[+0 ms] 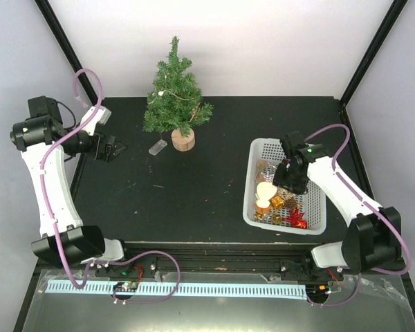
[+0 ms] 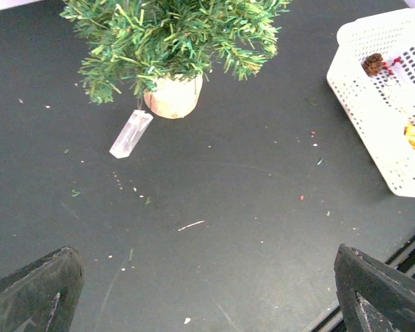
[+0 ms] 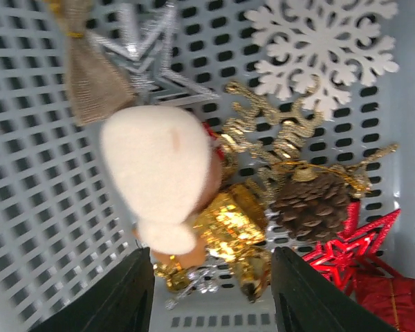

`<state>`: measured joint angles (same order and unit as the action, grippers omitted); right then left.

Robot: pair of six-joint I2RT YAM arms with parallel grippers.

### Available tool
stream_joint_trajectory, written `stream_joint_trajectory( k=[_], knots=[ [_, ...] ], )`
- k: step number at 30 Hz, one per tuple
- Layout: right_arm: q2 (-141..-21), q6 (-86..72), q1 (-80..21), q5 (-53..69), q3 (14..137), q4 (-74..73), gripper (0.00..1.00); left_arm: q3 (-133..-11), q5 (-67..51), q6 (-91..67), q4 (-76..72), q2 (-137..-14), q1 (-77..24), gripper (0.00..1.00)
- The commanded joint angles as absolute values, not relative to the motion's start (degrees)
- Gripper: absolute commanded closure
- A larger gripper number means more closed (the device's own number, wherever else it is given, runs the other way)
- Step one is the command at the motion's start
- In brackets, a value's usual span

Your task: Decorate the small christmas tree

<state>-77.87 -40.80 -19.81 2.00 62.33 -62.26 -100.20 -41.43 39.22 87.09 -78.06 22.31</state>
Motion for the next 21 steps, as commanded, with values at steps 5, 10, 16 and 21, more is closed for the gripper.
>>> stream_joint_trajectory(
  k=[5, 10, 16, 21],
  knots=[
    [-81.60, -37.53, -16.24, 6.06, 56.73, -57.08, 0.56, -101.55, -40.87, 32.27, 82.67, -80.54, 18.17, 0.01],
    [-82.17, -38.14, -16.08, 7.32, 52.94, -53.95, 0.61, -101.49, -40.78, 31.26, 82.25, -81.98, 16.20, 0.01],
    [-83.47, -36.94, -15.85, 6.42, 50.86, -52.40, 0.64, -100.71, -40.54, 30.22, 80.77, -82.66, 15.16, 0.01],
    [-84.29, -36.24, -15.74, 6.46, 50.74, -51.86, 0.76, -100.75, -40.54, 29.09, 79.87, -83.39, 14.25, 0.01]
  ],
)
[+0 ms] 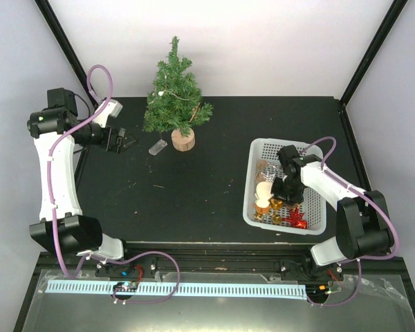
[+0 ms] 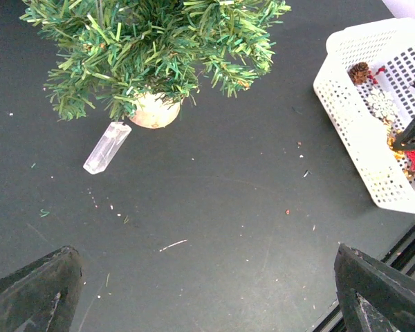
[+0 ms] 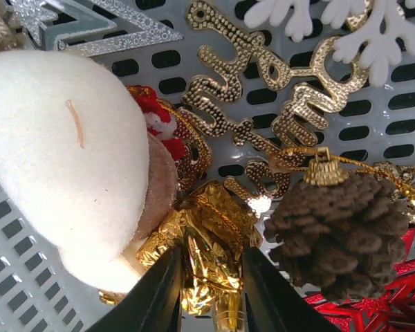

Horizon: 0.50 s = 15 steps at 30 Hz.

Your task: Decorate the small christmas tree

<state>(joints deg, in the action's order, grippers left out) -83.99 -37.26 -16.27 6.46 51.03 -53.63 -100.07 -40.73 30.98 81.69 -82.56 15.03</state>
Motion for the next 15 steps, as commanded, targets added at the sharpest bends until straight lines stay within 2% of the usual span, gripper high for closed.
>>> stream_joint_trajectory(
  k=[1, 10, 15],
  knots=[
    [-84.14, -36.17, -15.73, 6.44, 50.66, -51.86, 0.80, -100.61, -40.58, 28.85, 79.54, -83.41, 14.14, 0.01],
    [-82.10, -35.95, -15.78, 6.63, 51.11, -53.31, 0.98, -100.08, -40.53, 29.11, 78.74, -83.71, 13.84, 0.01],
    [-78.06, -36.70, -15.81, 5.73, 53.85, -57.92, 0.99, -99.89, -39.88, 30.28, 78.94, -84.00, 13.85, 0.01]
  ],
)
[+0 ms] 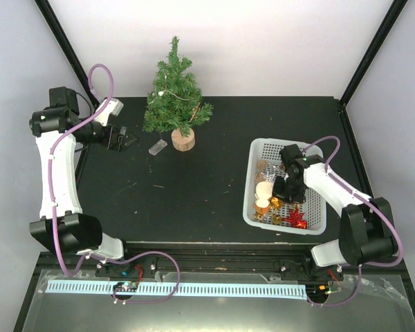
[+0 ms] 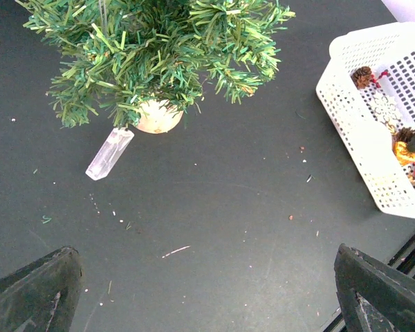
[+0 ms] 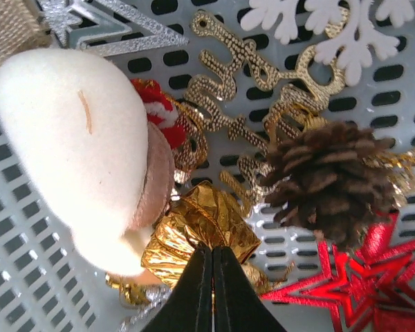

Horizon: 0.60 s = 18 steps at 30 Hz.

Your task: Decorate the small christmas tree

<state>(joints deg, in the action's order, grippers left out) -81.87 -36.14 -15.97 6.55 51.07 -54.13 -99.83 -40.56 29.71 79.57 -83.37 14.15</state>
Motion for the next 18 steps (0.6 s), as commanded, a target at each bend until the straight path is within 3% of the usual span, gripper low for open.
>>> stream_joint_trajectory(
  k=[1, 9, 18],
  knots=[
    [-77.10, -37.00, -15.83, 5.47, 54.73, -59.22, 0.99, -99.85, -39.89, 30.44, 79.05, -84.00, 13.81, 0.01],
    [-73.07, -37.05, -19.06, 4.74, 74.45, -64.83, 0.99, -99.85, -40.16, 31.73, 80.62, -84.20, 13.87, 0.01],
    [-90.45, -34.12, -28.76, 16.09, 108.07, -57.02, 0.99, -99.30, -40.91, 30.85, 80.82, -84.84, 13.83, 0.01]
  ],
)
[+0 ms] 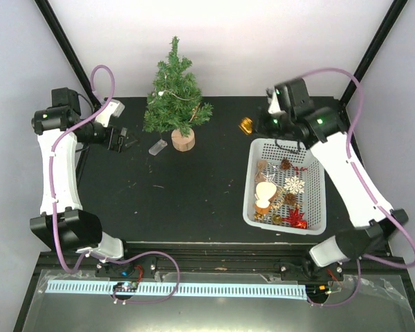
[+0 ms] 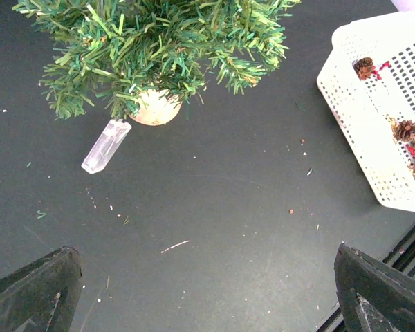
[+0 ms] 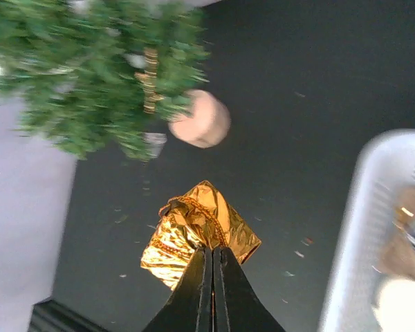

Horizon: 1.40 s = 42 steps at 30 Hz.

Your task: Decorate the small christmas tree

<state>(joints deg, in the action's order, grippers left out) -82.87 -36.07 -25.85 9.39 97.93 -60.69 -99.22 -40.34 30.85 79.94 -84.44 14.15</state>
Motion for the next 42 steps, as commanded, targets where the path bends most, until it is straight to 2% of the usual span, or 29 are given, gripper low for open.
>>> stream_joint_trajectory(
  k=[1, 6, 9, 13, 21, 27, 42],
  knots=[
    [-92.99, -33.49, -29.65, 17.56, 111.78, -56.37, 0.99, -99.07, -40.92, 30.71, 80.60, -84.71, 13.84, 0.01],
    [-106.18, -32.91, -33.40, 23.32, 131.17, -56.29, 0.99, -98.39, -40.73, 30.33, 79.81, -84.34, 13.80, 0.01],
    [-111.25, -35.24, -34.56, 27.70, 136.06, -53.55, 0.99, -98.09, -40.45, 30.23, 79.45, -84.02, 13.80, 0.01],
    [-114.36, -39.10, -35.08, 32.36, 136.89, -46.80, 0.99, -97.85, -40.11, 30.40, 79.36, -83.82, 13.83, 0.01],
    [-113.49, -43.62, -34.82, 26.52, 132.16, -30.37, 0.99, -94.83, -40.17, 30.40, 78.40, -82.41, 13.90, 0.01],
    [-118.94, -46.88, -33.77, 25.21, 137.60, -28.32, 0.99, -93.78, -39.40, 30.93, 78.68, -81.67, 13.90, 0.01],
    [-121.71, -48.40, -31.20, 24.45, 136.11, -25.99, 0.99, -91.82, -38.90, 31.47, 78.40, -81.60, 14.06, 0.01]
  ],
)
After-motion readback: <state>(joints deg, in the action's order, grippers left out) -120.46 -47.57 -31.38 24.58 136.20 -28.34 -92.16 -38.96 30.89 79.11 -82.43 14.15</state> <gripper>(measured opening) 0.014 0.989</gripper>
